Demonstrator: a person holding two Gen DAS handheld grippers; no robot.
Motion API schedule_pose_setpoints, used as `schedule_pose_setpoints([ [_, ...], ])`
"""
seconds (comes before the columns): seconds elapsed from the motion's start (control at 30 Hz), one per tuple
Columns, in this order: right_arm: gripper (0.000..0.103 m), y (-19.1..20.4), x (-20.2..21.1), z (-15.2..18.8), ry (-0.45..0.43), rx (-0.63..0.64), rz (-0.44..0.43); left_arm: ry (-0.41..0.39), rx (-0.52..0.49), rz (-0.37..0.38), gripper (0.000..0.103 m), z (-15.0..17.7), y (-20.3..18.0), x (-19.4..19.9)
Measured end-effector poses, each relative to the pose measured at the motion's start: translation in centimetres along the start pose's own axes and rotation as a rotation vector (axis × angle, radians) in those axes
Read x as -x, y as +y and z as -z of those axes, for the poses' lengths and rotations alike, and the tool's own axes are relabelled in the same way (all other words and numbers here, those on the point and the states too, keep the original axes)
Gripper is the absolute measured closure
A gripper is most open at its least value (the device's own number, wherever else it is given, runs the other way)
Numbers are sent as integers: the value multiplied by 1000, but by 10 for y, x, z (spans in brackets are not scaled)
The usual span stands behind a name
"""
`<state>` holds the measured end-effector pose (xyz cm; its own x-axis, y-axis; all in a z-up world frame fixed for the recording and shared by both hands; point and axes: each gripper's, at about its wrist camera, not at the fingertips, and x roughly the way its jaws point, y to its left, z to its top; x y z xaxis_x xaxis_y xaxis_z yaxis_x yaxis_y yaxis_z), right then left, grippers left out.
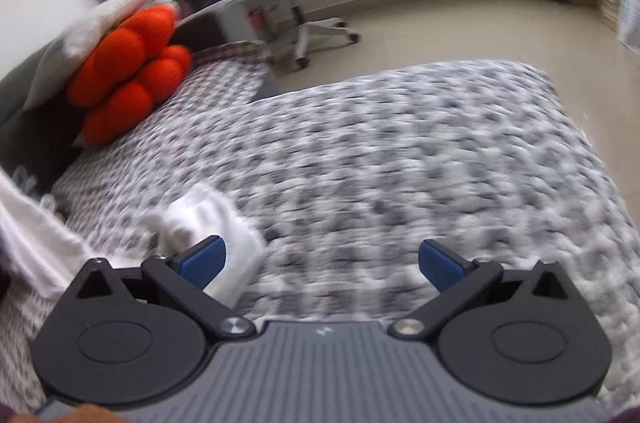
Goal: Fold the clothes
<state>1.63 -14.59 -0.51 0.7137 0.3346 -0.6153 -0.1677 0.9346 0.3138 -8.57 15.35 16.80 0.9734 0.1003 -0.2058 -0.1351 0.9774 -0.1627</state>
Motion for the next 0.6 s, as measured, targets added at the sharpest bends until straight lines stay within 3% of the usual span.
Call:
schedule_pose_setpoints([
  [0.13,0,30,-5,10,31,159,-111,4,-13,40,88,0,5,5],
  [0.3,0,47,-20,18,74,261,-77,79,-15,-3,90,25,23,-14],
  [0.37,7,48,-28,15,84,267,-101,108,-5,-15,91,36,30,-22],
  [0.43,58,55,-42,14,123,287,-139,131,4,-24,91,45,37,-28],
  [0.5,87,66,-51,14,120,312,-102,144,16,-24,91,49,44,-29],
  [0.6,90,74,-19,4,-38,314,-117,187,7,-17,91,58,50,-36],
])
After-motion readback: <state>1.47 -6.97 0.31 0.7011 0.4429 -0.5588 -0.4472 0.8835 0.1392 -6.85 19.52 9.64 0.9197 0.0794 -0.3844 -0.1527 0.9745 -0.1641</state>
